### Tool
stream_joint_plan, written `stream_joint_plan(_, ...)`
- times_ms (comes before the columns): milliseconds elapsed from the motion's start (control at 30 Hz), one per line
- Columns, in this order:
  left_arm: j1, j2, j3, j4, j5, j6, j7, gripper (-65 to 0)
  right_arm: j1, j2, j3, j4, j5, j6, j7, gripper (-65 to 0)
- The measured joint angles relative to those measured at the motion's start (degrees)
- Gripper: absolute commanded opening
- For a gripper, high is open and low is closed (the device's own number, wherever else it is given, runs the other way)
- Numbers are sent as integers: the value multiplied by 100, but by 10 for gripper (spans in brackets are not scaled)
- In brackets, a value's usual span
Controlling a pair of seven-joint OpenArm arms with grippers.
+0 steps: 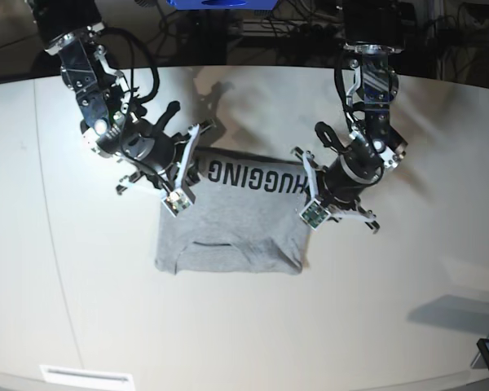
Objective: Fold the T-shirt properly
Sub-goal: 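Press the printed edge of the shirt flat with both grippers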
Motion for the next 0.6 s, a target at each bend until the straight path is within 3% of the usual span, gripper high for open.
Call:
stream_joint_plan(333, 24, 50, 232, -651, 2, -4, 13, -648, 50, -184, 4, -376, 7, 0, 0, -649)
stream_joint_plan(600, 144, 11, 155, -1108, -44, 70, -348, -648, -131, -205, 0, -1023, 2, -9, 621, -650)
